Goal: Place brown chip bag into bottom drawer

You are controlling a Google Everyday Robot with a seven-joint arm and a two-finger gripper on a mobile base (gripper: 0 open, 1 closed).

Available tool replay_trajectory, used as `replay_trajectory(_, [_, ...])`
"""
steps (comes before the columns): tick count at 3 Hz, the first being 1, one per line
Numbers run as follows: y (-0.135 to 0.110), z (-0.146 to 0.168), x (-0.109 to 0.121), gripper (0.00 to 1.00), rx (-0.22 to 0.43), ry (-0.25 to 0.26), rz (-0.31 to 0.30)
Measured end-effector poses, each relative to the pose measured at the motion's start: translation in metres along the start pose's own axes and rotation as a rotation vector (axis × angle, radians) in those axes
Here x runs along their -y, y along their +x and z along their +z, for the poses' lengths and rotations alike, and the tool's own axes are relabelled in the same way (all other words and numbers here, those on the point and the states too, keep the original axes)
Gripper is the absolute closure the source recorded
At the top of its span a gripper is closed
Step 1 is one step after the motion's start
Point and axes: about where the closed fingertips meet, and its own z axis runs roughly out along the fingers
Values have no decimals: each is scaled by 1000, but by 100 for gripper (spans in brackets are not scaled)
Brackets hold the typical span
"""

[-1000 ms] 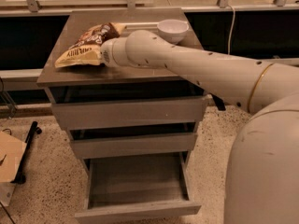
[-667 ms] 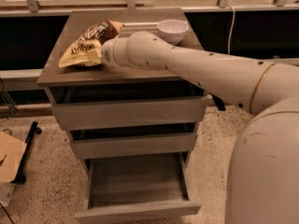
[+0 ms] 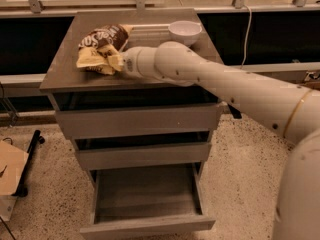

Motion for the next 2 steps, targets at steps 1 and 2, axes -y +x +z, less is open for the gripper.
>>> replay_trajectory(1, [25, -38, -10, 100, -10, -109, -16])
replay_trajectory(2, [44, -89, -67, 100, -5, -248, -45])
